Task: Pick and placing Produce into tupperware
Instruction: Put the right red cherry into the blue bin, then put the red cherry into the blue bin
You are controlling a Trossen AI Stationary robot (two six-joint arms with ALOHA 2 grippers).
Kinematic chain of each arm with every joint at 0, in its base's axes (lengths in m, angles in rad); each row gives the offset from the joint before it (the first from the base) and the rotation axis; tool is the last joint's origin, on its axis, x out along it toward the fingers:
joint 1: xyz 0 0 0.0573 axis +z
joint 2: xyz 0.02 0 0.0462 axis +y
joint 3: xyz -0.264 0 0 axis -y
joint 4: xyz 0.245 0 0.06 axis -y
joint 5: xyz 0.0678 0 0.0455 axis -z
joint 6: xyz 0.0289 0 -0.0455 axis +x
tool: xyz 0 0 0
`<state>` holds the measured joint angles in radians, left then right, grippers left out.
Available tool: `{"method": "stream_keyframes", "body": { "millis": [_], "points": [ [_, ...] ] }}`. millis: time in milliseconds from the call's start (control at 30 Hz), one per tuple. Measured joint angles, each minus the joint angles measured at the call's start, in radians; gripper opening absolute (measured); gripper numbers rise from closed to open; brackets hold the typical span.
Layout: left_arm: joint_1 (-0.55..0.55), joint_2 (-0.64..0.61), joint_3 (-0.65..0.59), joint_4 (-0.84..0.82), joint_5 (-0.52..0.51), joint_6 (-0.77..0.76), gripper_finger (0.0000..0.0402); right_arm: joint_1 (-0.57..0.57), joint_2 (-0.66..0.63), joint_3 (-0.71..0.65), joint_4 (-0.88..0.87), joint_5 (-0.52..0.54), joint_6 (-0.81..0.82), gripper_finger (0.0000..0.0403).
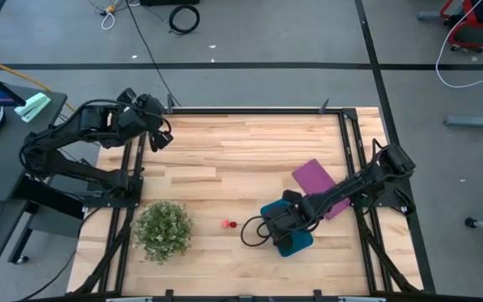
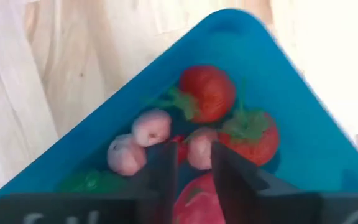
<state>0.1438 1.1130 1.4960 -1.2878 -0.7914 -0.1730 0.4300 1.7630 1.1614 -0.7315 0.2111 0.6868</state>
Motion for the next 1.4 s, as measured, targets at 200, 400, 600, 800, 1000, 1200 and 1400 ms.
{"method": "stream_keyframes", "body": {
  "millis": [200, 400, 600, 800, 1000, 1200, 1400],
  "points": [
    [0.0, 0.0, 0.0, 0.0, 0.0, 0.0, 0.0047, -0.022, -0.035, 0.0, 0.0, 0.001, 0.0, 0.0151],
    [0.0, 0.0, 0.0, 0.001, 0.0, 0.0, 0.0048, -0.03, -0.123, 0.0, 0.075, 0.079, -0.021, 0.0165],
    [0.0, 0.0, 0.0, 0.001, 0.0, 0.0, 0.0052, -0.038, -0.124, 0.001, 0.361, 0.096, -0.313, 0.0166],
    [0.0, 0.0, 0.0, 0.002, 0.0, 0.0, 0.0046, -0.104, -0.011, 0.002, 0.563, 0.006, -0.427, 0.0181],
    [0.0, 0.0, 0.0, 0.005, 0.0, 0.0, 0.0048, -0.159, 0.124, 0.009, 0.676, -0.145, -0.427, 0.0193],
    [0.0, 0.001, 0.0, 0.005, 0.001, 0.0, 0.0043, -0.183, 0.248, 0.107, 0.674, -0.241, -0.459, 0.0197],
    [0.0, 0.001, 0.0, 0.008, 0.0, 0.0, 0.0043, -0.201, 0.331, 0.242, 0.521, -0.303, -0.49, 0.0198]
  ]
}}
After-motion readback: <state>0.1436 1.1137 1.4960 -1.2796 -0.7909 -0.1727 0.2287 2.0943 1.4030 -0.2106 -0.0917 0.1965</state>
